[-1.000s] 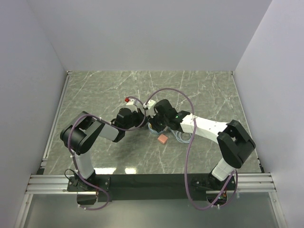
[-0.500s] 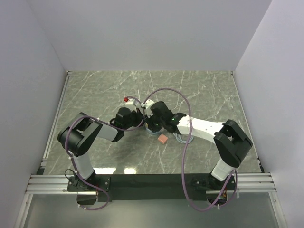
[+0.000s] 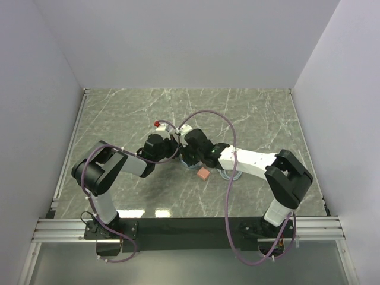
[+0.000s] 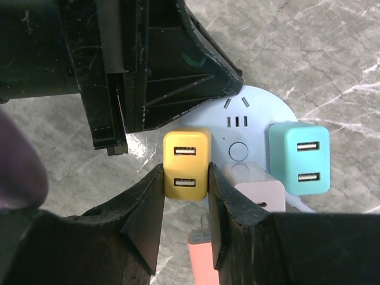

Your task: Insert the plug

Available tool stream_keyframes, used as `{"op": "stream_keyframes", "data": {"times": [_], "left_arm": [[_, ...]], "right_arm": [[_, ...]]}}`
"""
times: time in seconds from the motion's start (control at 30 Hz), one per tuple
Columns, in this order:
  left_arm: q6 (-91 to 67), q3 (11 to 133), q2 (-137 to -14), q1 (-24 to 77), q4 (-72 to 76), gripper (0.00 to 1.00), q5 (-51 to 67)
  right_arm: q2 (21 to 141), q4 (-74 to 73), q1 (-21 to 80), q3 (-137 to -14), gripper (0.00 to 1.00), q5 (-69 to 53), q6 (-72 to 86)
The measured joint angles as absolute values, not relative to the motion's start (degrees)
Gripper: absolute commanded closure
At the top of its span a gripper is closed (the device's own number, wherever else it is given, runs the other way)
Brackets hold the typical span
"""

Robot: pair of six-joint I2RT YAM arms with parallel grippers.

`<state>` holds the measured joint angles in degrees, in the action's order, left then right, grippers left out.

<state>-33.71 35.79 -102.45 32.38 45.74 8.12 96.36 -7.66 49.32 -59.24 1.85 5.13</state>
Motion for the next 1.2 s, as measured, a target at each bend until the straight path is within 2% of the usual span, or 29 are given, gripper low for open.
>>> {"op": "stream_keyframes", "data": {"times": [0.4,1.2], "left_arm": [[-32.73,35.35,-101.56,32.27,45.01,0.89,7.42],[-30.83,33.54,-98.83,30.94,43.53,0.91,4.71]], "right_arm": [[96.31,-0.6,51.46,-54.5,1.0,4.97,11.9],[99.15,5.32,52.8,-53.98,1.0,5.76,17.47]]}}
